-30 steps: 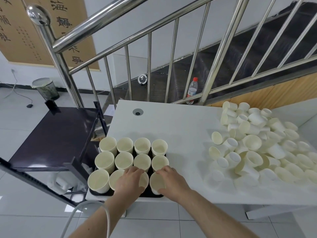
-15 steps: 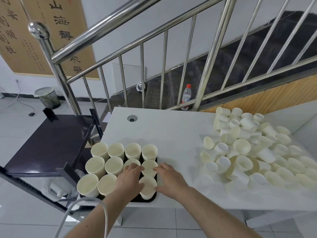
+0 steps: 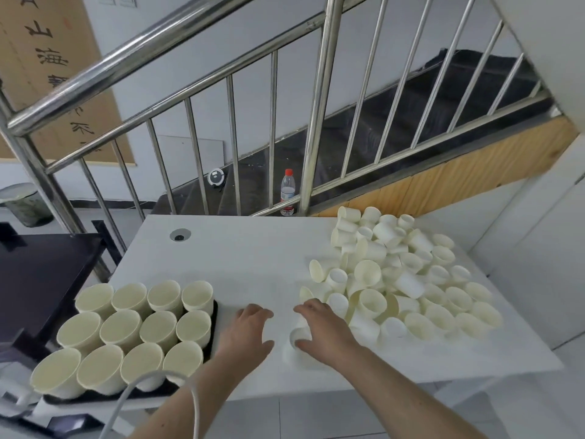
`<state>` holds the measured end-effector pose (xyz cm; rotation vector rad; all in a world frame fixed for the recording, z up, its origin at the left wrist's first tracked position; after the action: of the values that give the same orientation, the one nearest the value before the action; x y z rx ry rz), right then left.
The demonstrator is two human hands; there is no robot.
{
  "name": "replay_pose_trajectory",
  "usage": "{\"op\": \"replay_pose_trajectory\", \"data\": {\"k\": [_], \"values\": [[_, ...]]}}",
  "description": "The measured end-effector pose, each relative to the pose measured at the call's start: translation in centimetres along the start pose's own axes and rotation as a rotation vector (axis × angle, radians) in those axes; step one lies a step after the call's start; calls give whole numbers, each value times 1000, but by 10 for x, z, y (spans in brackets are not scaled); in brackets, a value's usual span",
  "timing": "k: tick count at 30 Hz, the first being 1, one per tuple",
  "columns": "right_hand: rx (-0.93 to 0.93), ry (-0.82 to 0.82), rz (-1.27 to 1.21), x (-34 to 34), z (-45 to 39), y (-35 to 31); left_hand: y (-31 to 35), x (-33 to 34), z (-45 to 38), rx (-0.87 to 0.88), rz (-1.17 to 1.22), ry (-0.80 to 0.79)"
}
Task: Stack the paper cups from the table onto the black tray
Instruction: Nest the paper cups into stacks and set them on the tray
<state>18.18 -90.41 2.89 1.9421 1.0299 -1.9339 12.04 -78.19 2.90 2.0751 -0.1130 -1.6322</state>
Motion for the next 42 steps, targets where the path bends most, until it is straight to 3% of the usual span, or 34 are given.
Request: {"op": "replay_pose_trajectory", "data": {"k": [11, 22, 34, 42], "values": [[142, -16, 26, -8, -47, 83, 36, 48, -80, 31, 14, -45], [234, -49, 78, 14, -152, 141, 16, 78, -194, 24, 58, -61], [285, -185, 141, 68, -207, 171, -5, 112, -224, -42, 76, -107], [348, 8, -53, 52, -228, 178, -3, 128, -235, -59, 59, -151]]}}
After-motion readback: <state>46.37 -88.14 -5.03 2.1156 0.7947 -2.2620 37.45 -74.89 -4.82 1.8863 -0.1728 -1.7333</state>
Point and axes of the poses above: each hand's wrist, its own z-axis away from the middle knuckle, its own x-axis out of the palm, y = z × x, the point moved 10 cm from there along -z, towards the middle knuckle, and after that the axes turned 15 degrees about y, right-handed, at the moved point
